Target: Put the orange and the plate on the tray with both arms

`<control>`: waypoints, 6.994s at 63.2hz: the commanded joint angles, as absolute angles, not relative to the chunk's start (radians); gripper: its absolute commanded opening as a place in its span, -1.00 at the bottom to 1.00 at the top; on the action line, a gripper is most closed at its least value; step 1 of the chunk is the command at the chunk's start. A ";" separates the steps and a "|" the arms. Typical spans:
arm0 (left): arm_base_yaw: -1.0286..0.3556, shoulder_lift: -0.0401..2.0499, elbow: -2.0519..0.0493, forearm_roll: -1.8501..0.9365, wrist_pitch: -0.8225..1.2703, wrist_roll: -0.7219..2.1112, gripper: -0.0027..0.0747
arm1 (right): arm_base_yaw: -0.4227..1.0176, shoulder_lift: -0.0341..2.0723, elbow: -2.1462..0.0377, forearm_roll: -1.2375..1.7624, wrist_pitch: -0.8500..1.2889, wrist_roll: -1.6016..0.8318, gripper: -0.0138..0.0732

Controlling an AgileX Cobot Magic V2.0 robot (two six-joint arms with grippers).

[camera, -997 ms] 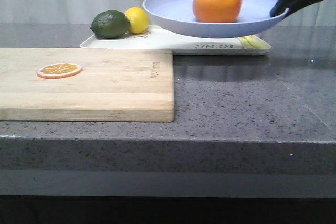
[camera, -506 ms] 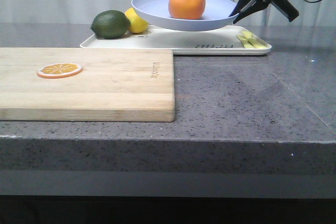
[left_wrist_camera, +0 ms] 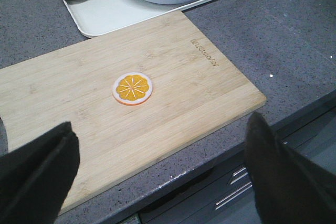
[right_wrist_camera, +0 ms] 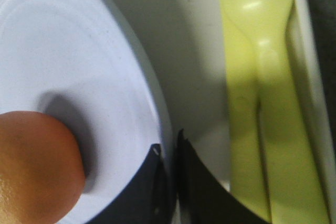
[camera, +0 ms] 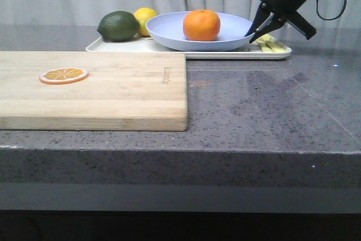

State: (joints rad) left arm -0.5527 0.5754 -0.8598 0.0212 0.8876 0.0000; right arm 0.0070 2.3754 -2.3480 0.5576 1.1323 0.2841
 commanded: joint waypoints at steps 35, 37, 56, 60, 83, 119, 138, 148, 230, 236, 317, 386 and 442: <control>-0.552 0.579 -0.883 0.015 0.811 -0.009 0.67 | 0.007 2.249 -2.388 0.604 1.108 0.288 -0.09; -0.552 0.579 -0.883 0.015 0.811 -0.009 0.67 | 0.007 2.238 -2.388 0.602 1.108 0.288 -0.09; -0.552 0.579 -0.883 0.015 0.811 -0.009 0.67 | 0.007 2.071 -2.388 0.476 1.151 0.287 -0.09; -0.552 0.579 -0.883 0.015 0.811 -0.009 0.67 | 0.007 2.033 -2.388 0.433 1.177 0.283 -0.09; -0.552 0.579 -0.883 0.015 0.811 -0.009 0.67 | 0.018 1.696 -2.234 0.290 1.326 0.108 -0.09; -0.552 0.579 -0.883 0.015 0.811 -0.009 0.67 | 0.018 0.925 -1.234 0.240 0.923 -0.166 -0.09; -0.552 0.579 -0.883 0.013 0.811 -0.009 0.67 | 0.018 0.607 -0.847 0.228 0.901 -0.166 -0.09; -0.552 0.579 -0.883 0.013 0.811 -0.009 0.67 | 0.018 0.531 -0.741 0.228 0.918 -0.166 -0.09; -0.552 0.580 -0.883 0.015 0.811 -0.009 -0.98 | 0.018 0.526 -0.722 0.184 0.751 -0.166 -0.95; -0.552 0.580 -0.883 0.015 0.811 -0.009 -0.98 | 0.018 0.526 -0.722 0.184 0.751 -0.166 -0.95; -0.064 -0.024 0.034 -0.104 0.000 -0.009 -0.98 | 0.018 0.526 -0.722 0.184 0.748 -0.166 -0.95; -0.064 -0.022 0.034 -0.104 0.000 -0.009 -0.98 | 0.018 0.450 -0.700 0.167 0.716 -0.166 -0.95; -0.064 -0.022 0.034 -0.104 0.000 -0.009 -0.98 | 0.012 -0.029 0.003 0.154 0.005 -0.168 -0.95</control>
